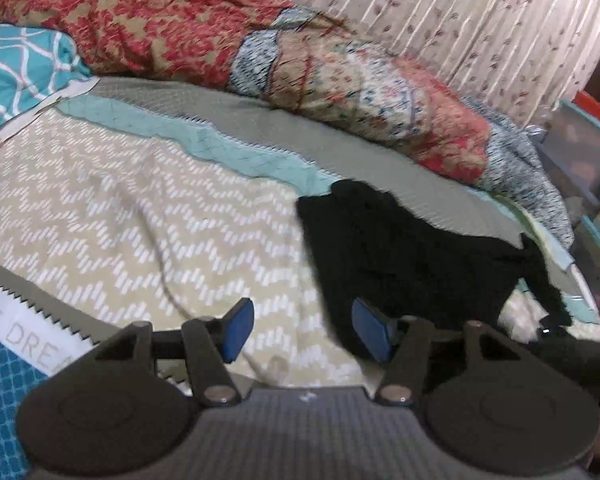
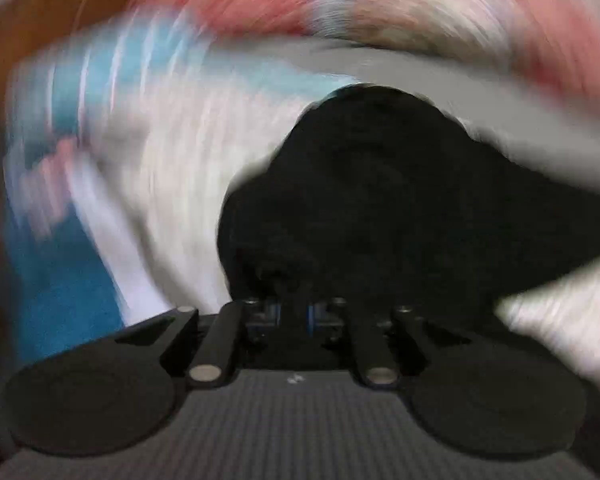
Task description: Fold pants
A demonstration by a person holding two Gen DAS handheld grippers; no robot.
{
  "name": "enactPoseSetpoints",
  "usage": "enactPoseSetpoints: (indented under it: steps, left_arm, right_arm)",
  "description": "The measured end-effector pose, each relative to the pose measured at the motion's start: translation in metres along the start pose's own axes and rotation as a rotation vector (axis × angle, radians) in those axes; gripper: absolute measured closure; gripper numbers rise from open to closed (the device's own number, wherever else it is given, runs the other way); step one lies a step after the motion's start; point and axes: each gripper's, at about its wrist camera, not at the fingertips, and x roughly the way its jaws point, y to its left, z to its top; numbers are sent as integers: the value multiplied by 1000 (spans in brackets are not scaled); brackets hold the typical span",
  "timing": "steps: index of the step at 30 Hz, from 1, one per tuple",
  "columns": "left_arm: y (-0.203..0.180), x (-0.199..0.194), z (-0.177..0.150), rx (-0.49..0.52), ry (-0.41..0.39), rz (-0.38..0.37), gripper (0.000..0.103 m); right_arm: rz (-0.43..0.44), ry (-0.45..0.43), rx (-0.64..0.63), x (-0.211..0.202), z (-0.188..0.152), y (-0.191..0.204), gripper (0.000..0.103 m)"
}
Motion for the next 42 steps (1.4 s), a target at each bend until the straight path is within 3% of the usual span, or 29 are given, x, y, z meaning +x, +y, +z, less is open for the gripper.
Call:
enactPoseSetpoints:
  steps: [2, 3, 5, 6, 8, 9, 13, 15, 18, 19, 20, 21, 23, 25, 26, 27, 28, 34, 38, 40, 41, 42]
  left_arm:
    - [-7, 4, 0, -1, 1, -24, 47]
    - [-12, 9, 0, -2, 14, -35, 47]
    - [-21, 22, -1, -14, 52, -65, 47]
    - [-26, 28, -1, -19, 70, -90, 45]
    - [-36, 39, -4, -30, 100, -129, 28]
    - [-42, 46, -5, -34, 117, -145, 24]
    - [-67, 73, -9, 2, 161, -198, 18]
    - [-78, 88, -7, 22, 159, -190, 8]
    - [-88, 113, -7, 42, 166, -176, 6]
    - [-90, 122, -9, 42, 181, -183, 14]
    - [-92, 131, -11, 40, 200, -195, 42]
    - [-94, 140, -14, 43, 235, -216, 56]
    - [-98, 147, -16, 42, 276, -192, 73]
    - [-97, 132, -12, 30, 278, -242, 91]
    - [-95, 119, -9, 22, 278, -268, 91]
    - [-92, 106, -6, 19, 267, -269, 91]
    - [-87, 89, -3, 14, 254, -269, 92]
    - [-19, -17, 21, -141, 231, -247, 92]
    - [20, -65, 11, -149, 200, -123, 92]
    - [36, -67, -1, -151, 211, -44, 92]
    - [42, -61, -8, -149, 230, 1, 92]
    - [46, -53, -17, -138, 254, 50, 91]
  right_arm:
    - [15, -126, 275, -15, 21, -57, 84]
    - [-58, -155, 332, -16, 22, -78, 67]
    - [-337, -134, 351, -11, 22, -104, 31]
    - [-390, -131, 358, -13, 17, -109, 31]
    - [-283, -171, 373, -26, 2, -111, 32]
    - [-252, -186, 370, -33, -4, -107, 32]
    - [-260, -253, 230, -59, -27, -76, 31]
    - [-263, -259, 197, -59, -33, -73, 31]
    - [-250, -284, 193, -64, -41, -68, 31]
    - [-248, -288, 196, -66, -46, -66, 31]
    - [-244, -291, 198, -70, -52, -60, 30]
    - [-241, -289, 198, -66, -56, -54, 29]
    - [-245, -259, 187, -58, -63, -51, 29]
    - [-261, -218, 194, -49, -67, -46, 30]
    - [-243, -200, 195, -46, -68, -47, 43]
    - [-226, -180, 186, -45, -68, -46, 73]
    - [-217, -153, 163, -42, -66, -41, 84]
    - [-32, -102, -43, -49, -65, 12, 86]
    - [-58, -36, -163, -42, -81, 40, 80]
    - [-45, 27, -149, -30, -91, 38, 72]
    - [-48, 54, -132, -24, -96, 35, 57]
    - [-64, 61, -119, -21, -97, 34, 51]
